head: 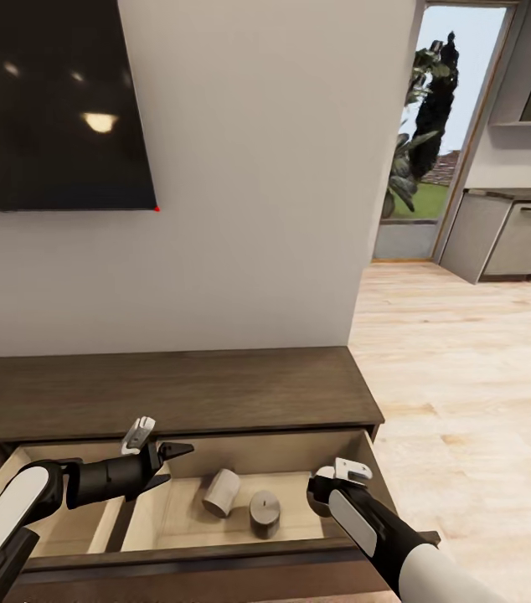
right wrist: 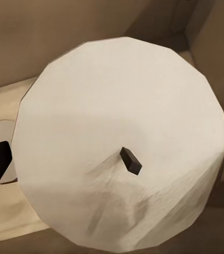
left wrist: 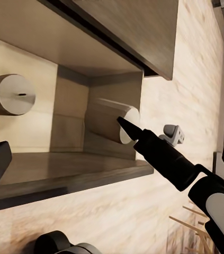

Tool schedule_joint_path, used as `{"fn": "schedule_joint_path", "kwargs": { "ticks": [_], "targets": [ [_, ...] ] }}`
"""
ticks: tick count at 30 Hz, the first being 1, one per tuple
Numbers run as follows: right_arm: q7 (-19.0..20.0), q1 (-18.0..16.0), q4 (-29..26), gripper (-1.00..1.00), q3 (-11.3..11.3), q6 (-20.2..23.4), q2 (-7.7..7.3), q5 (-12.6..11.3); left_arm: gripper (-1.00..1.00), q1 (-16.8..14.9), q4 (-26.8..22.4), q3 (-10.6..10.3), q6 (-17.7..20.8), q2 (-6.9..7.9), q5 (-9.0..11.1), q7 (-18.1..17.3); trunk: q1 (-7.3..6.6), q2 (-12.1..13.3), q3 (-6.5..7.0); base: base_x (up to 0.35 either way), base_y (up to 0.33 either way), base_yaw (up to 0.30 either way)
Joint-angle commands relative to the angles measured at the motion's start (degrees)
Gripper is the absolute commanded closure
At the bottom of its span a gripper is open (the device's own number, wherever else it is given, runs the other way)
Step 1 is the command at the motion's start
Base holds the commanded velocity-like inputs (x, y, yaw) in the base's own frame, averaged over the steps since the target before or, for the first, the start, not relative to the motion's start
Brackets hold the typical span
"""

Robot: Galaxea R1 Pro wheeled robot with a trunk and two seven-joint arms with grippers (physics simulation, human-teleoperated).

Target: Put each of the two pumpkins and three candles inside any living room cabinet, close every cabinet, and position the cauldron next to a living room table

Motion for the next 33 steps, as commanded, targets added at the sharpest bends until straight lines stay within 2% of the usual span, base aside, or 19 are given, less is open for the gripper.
{"fn": "schedule_joint_path", "kwargs": {
  "ticks": [1, 27, 33],
  "targets": [
    [-0.4, -0.1, -0.1, 1.0, 0.3, 0.1, -0.04, -0.3, -1.0, 0.0, 0.0, 0.0, 0.0, 0.04, 0.6, 0.6, -0.01, 0.0, -0.05, 0.0, 0.0, 0.041],
    [-0.3, -0.1, -0.2, 1.0, 0.3, 0.3, -0.13, -0.3, -1.0, 0.0, 0.0, 0.0, 0.0, 0.04, 0.6, 0.6, -0.01, 0.0, -0.05, 0.0, 0.0, 0.002],
    [-0.3, -0.1, -0.2, 1.0, 0.3, 0.3, -0.13, -0.3, -1.0, 0.0, 0.0, 0.0, 0.0, 0.04, 0.7, 0.6, -0.01, 0.0, -0.05, 0.068, 0.042, 0.122]
  ]
}}
